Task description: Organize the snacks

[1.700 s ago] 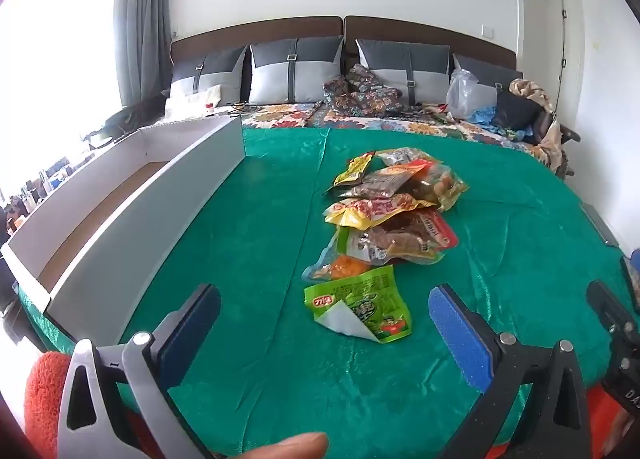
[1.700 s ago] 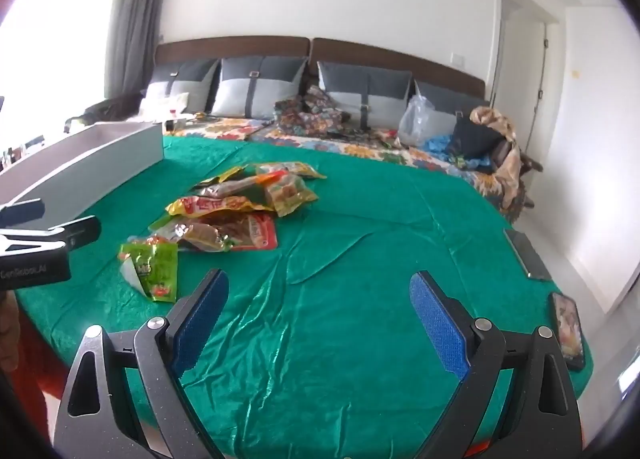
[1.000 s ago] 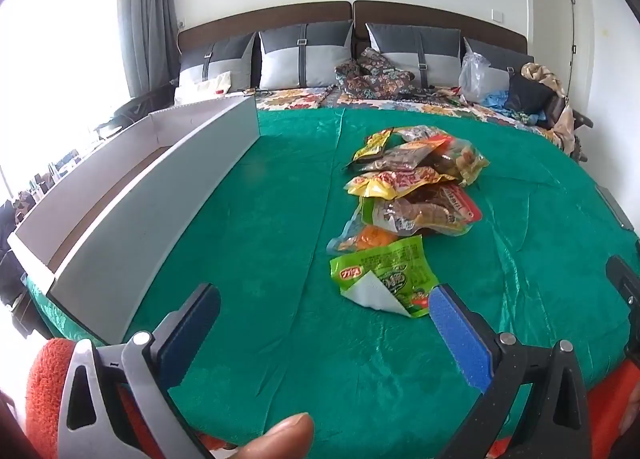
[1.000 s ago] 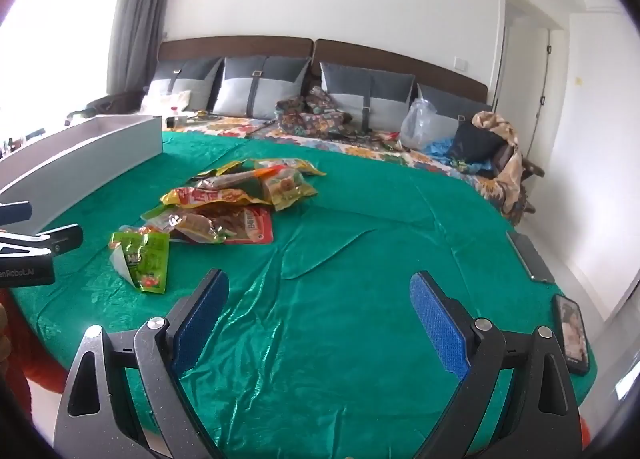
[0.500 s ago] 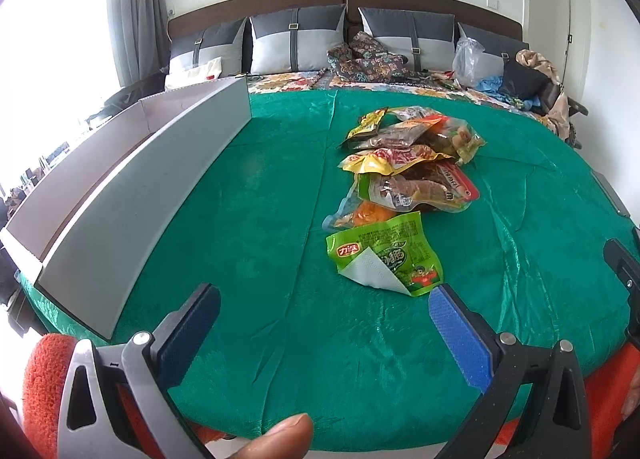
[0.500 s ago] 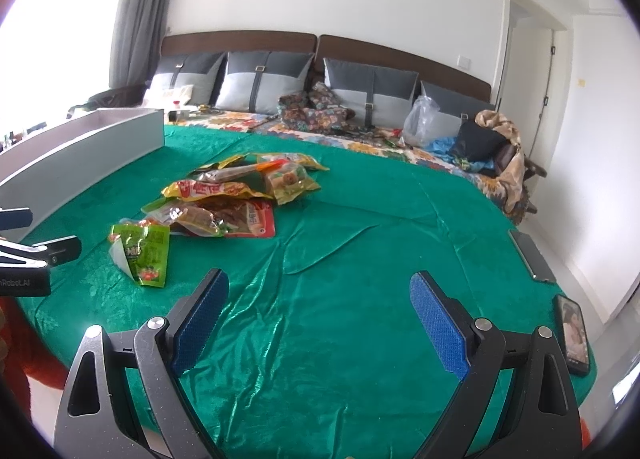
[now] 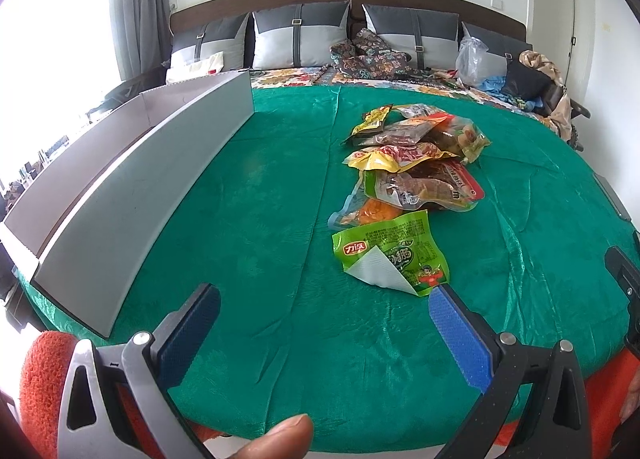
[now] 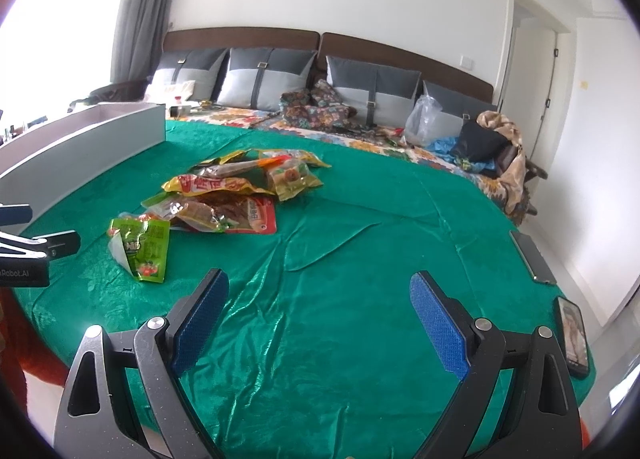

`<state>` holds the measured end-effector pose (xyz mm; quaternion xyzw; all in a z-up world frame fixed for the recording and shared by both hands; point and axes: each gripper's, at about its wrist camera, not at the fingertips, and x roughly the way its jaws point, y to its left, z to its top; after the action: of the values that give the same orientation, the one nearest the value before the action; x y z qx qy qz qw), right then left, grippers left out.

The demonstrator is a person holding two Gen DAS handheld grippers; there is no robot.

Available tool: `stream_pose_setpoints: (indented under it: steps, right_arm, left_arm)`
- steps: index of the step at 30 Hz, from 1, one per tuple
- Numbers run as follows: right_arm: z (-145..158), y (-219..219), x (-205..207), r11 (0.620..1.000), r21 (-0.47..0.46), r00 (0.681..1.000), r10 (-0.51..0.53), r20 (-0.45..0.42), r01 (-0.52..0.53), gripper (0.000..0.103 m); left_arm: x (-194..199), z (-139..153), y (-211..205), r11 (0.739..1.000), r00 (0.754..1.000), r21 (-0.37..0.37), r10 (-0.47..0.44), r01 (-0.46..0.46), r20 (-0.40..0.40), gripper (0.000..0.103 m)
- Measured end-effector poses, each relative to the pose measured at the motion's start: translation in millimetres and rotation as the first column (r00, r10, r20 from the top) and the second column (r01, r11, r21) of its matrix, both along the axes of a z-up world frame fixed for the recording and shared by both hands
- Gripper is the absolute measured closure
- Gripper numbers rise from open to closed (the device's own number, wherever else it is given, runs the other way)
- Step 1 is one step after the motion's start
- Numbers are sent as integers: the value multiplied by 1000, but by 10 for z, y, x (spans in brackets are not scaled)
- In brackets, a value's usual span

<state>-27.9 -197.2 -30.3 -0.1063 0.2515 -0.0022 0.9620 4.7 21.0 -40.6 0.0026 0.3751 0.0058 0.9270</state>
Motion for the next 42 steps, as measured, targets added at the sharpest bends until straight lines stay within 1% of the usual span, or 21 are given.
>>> stream_pose_setpoints:
  steps: [16, 23, 27, 34, 37, 40, 42]
  right_arm:
    - [-12, 37, -8, 1000, -10, 1000, 7, -5, -7, 9]
    - [-30, 75, -13, 1000, -18, 1000, 23, -17, -23, 9]
    - [-44, 89, -8, 999, -22, 999, 29, -24, -30, 9]
    - [-62, 86, 12, 999, -21, 999, 34, -40, -35, 9]
    - [-95, 78, 47, 998, 11, 995, 60, -75, -59, 9]
    - [-205, 62, 139, 980, 146, 969, 165, -186, -138, 9]
    - [-283, 97, 236, 961, 221, 943, 221, -250, -167, 9]
  left_arm:
    - [27, -36, 18, 1000, 1000, 10, 2, -2, -7, 0]
    - [50, -67, 57, 1000, 1000, 3, 19, -19, -20, 0]
    - [93, -143, 100, 1000, 999, 3, 26, -26, -45, 0]
    - [248, -303, 251, 997, 991, -53, 46, -53, -127, 0]
    - [307, -375, 312, 996, 986, -68, 42, -54, -159, 0]
    - [349, -445, 385, 994, 980, -94, 42, -61, -193, 0]
    - [360, -469, 426, 992, 977, -105, 52, -75, -207, 0]
